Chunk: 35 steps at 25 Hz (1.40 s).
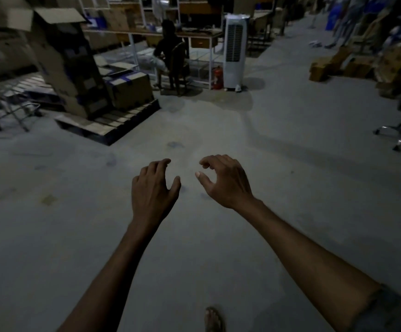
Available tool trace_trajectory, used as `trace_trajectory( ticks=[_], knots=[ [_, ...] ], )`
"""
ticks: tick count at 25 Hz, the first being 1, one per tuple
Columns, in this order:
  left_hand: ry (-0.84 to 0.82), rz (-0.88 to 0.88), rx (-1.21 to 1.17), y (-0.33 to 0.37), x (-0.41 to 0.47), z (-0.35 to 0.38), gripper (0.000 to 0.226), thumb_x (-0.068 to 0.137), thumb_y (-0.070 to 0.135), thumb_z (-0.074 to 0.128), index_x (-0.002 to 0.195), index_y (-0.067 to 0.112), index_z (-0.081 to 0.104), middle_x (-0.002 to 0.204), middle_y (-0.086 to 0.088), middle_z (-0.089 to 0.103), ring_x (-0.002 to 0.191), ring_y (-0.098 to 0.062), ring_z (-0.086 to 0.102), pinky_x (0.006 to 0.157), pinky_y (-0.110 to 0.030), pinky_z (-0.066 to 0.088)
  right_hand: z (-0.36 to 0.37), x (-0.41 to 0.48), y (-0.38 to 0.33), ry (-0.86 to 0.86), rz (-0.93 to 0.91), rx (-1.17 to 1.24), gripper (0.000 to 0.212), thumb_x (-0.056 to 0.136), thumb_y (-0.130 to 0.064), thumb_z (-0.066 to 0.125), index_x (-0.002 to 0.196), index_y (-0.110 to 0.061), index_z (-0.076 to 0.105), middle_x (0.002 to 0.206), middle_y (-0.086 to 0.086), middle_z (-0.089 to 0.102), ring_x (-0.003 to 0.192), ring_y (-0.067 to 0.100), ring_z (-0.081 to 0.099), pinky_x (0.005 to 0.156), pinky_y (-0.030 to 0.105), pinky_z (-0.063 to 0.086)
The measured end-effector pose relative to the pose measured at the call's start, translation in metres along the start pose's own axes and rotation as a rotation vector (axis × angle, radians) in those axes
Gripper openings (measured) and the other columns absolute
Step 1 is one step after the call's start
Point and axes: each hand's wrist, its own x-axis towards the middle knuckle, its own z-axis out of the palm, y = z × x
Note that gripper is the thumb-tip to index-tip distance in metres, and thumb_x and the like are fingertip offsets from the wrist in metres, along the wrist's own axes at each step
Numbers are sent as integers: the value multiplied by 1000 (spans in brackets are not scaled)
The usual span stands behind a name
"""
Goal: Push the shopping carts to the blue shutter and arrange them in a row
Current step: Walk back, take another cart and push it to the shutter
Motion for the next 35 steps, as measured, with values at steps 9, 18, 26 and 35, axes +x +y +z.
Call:
trace_trajectory(
  ticks=[9, 18, 26, 35],
  knots=[
    [52, -71, 283, -128, 59, -8, 66, 92, 40, 63, 150, 16, 42, 140, -9, 55, 123, -29, 52, 93, -42, 41, 129, 125, -49, -59, -311, -46, 39, 88, -39, 63, 121, -19, 64, 118, 2, 66, 111, 22, 58, 92, 42, 44],
    [84, -286, 362, -301, 96, -25, 68, 93, 41, 63, 151, 13, 41, 148, -9, 51, 136, -28, 46, 106, -45, 37, 280, 213, -151, -201, -436, 61, 57, 88, -39, 63, 140, -17, 53, 136, 4, 58, 126, 23, 51, 103, 42, 41],
    [74, -352, 433, -491, 131, -67, 69, 95, 43, 58, 154, 13, 38, 158, -9, 42, 149, -27, 32, 114, -45, 30, 419, 297, -285, -216, -448, 150, 56, 88, -40, 63, 139, -21, 50, 137, 1, 56, 127, 20, 51, 103, 41, 42],
    [140, -545, 379, -649, 173, -109, 56, 91, 46, 61, 142, 26, 47, 134, -1, 55, 112, -24, 58, 81, -38, 48, 533, 382, -411, -240, -455, 318, 50, 91, -46, 62, 135, -24, 51, 133, -1, 59, 123, 17, 52, 98, 37, 45]
  ],
)
